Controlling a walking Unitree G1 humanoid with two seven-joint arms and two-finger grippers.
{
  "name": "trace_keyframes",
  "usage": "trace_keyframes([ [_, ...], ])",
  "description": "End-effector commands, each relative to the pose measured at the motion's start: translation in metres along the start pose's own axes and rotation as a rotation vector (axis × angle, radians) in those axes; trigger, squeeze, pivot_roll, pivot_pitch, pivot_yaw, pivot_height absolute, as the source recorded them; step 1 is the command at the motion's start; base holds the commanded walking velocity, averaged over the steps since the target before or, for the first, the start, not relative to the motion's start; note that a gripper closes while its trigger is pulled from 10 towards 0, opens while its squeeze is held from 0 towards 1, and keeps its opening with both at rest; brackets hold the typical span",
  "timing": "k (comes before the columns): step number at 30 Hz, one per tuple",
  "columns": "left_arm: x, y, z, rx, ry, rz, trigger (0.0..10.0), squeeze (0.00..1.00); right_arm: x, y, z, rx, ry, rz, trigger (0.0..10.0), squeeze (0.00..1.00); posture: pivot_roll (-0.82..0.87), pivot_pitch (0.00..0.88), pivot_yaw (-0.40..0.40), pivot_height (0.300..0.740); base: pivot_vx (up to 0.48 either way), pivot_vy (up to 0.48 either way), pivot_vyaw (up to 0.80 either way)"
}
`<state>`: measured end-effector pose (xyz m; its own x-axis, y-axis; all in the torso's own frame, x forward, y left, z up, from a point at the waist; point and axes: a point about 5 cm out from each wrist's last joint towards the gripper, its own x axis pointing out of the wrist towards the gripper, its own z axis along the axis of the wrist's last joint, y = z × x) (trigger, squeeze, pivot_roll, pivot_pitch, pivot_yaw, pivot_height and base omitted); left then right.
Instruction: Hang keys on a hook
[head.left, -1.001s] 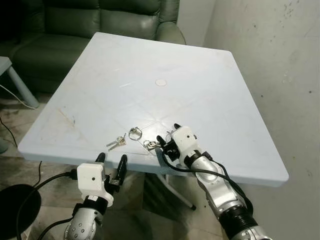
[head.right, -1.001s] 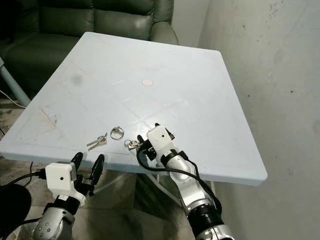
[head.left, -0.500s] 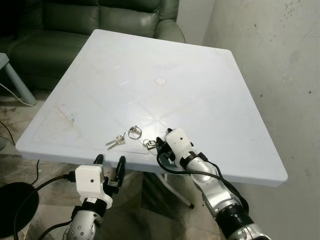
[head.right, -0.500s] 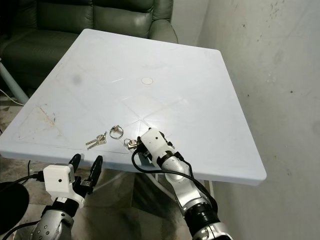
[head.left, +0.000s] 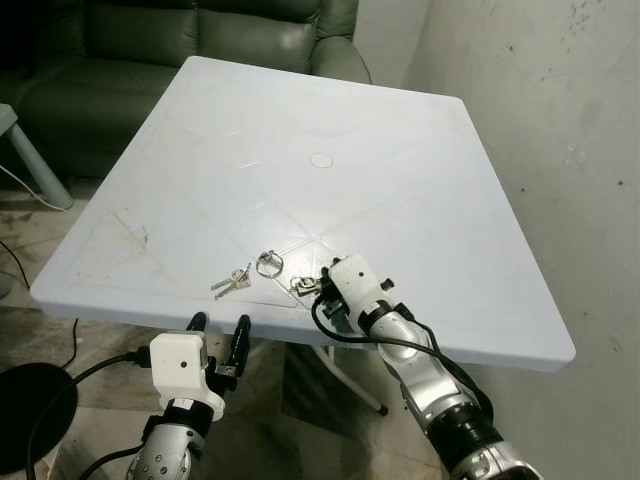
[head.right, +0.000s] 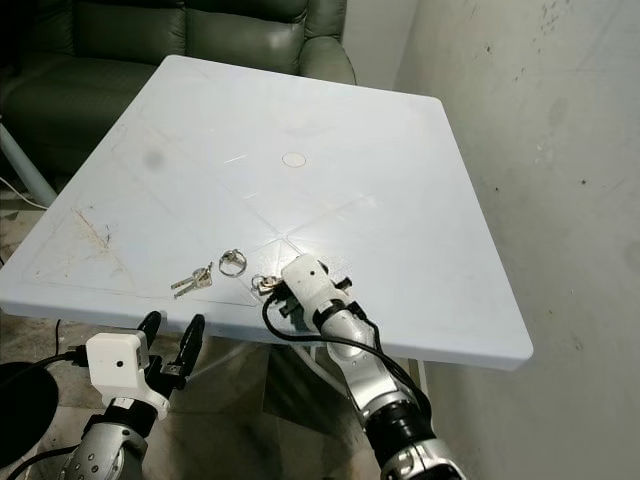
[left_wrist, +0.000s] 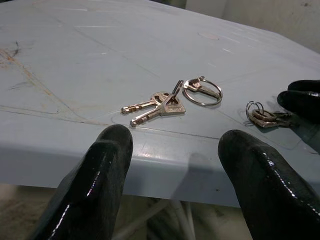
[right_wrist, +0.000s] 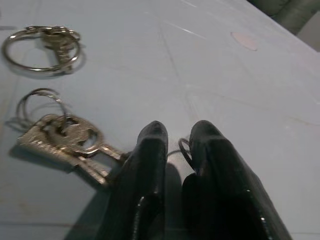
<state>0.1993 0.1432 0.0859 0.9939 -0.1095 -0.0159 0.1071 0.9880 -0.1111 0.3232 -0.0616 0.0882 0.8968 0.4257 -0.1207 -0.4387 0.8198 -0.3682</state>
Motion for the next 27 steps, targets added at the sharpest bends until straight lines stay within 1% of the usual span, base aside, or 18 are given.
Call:
trace_keyframes([
  [1,0.0,-0.003,0.003,0.001,-0.007,-0.006,10.0,0.0,0.001,-0.005,-0.002,-0.019,0.007,-0.038,10.0,0.0,0.01,0.119,-0.113,0.728,0.0,0.0,0.0],
  [6,0.0,-0.004,0.003,0.0,-0.005,-0.008,10.0,0.0,0.002,-0.007,-0.003,0.047,0.017,-0.044,10.0,0.0,0.01,0.118,-0.113,0.728,0.0,0.0,0.0],
  [7,0.0,-0.004,0.003,0.0,-0.005,-0.008,10.0,0.0,0.002,-0.008,-0.003,0.071,0.019,-0.046,10.0,0.07,0.01,0.118,-0.113,0.728,0.0,0.0,0.0],
  [8,0.0,-0.004,0.003,0.0,-0.004,-0.008,10.0,0.0,0.002,-0.009,-0.005,0.118,0.04,-0.053,10.0,1.0,0.01,0.118,-0.113,0.728,0.0,0.0,0.0],
  [10,0.0,-0.004,0.003,0.0,-0.005,-0.009,10.0,0.0,0.004,-0.012,-0.006,0.126,0.066,-0.066,10.0,1.0,0.01,0.119,-0.112,0.728,0.0,0.0,0.0],
  [12,0.0,-0.004,0.003,-0.001,-0.004,-0.008,10.0,0.0,0.004,-0.011,-0.006,0.12,0.056,-0.064,10.0,1.0,0.01,0.117,-0.111,0.728,0.0,0.0,0.0],
  [13,0.001,-0.004,0.003,-0.002,-0.004,-0.008,10.0,0.0,0.004,-0.012,-0.006,0.087,0.07,-0.068,10.0,1.0,0.01,0.118,-0.112,0.728,0.0,0.0,0.0],
  [14,0.001,-0.004,0.003,-0.001,-0.003,-0.008,10.0,0.0,0.005,-0.011,-0.005,0.08,0.067,-0.066,10.0,0.25,0.01,0.118,-0.111,0.728,0.0,0.0,0.0],
  [15,0.001,-0.004,0.003,-0.001,-0.003,-0.009,10.0,0.0,0.005,-0.011,-0.005,0.077,0.063,-0.064,10.0,0.25,0.0,0.119,-0.111,0.728,0.0,0.0,0.0],
  [16,0.001,-0.005,0.003,-0.002,-0.003,-0.009,10.0,0.0,0.005,-0.01,-0.005,0.078,0.061,-0.064,10.0,0.0,0.0,0.119,-0.111,0.728,0.0,0.0,0.0],
  [18,0.001,-0.005,0.003,-0.002,-0.003,-0.008,10.0,0.0,0.005,-0.01,-0.004,0.081,0.054,-0.064,10.0,0.0,0.01,0.118,-0.111,0.728,0.0,0.0,0.0],
  [20,0.001,-0.005,0.003,-0.001,-0.004,-0.008,10.0,0.0,0.004,-0.01,-0.004,0.084,0.045,-0.067,9.3,0.0,0.01,0.118,-0.111,0.728,0.0,0.0,0.0],
  [21,0.001,-0.005,0.003,-0.001,-0.003,-0.007,10.0,0.0,0.005,-0.01,-0.004,0.084,0.047,-0.069,9.3,0.0,0.01,0.119,-0.111,0.728,0.0,0.0,0.0],
  [22,0.001,-0.005,0.003,-0.001,-0.003,-0.007,10.0,0.0,0.004,-0.011,-0.003,0.083,0.046,-0.073,8.2,0.0,0.0,0.118,-0.11,0.728,0.0,0.0,0.0],
  [23,0.001,-0.005,0.003,-0.001,-0.003,-0.007,10.0,0.0,0.004,-0.011,-0.003,0.085,0.036,-0.077,7.5,0.0,0.0,0.118,-0.11,0.728,0.0,0.0,0.0],
  [25,0.001,-0.005,0.002,-0.001,-0.002,-0.007,10.0,0.0,0.004,-0.013,-0.003,0.094,0.032,-0.079,7.2,0.0,0.01,0.119,-0.11,0.728,0.0,0.0,0.0],
  [26,0.001,-0.005,0.002,-0.002,-0.002,-0.008,10.0,0.0,0.003,-0.015,-0.001,0.103,0.004,-0.095,3.6,0.0,0.0,0.118,-0.11,0.728,0.0,0.0,0.0],
  [27,0.001,-0.005,0.002,-0.002,-0.002,-0.008,10.0,0.0,0.003,-0.015,-0.001,0.103,0.004,-0.095,3.6,0.0,0.0,0.118,-0.11,0.728,0.0,0.0,0.0],
])
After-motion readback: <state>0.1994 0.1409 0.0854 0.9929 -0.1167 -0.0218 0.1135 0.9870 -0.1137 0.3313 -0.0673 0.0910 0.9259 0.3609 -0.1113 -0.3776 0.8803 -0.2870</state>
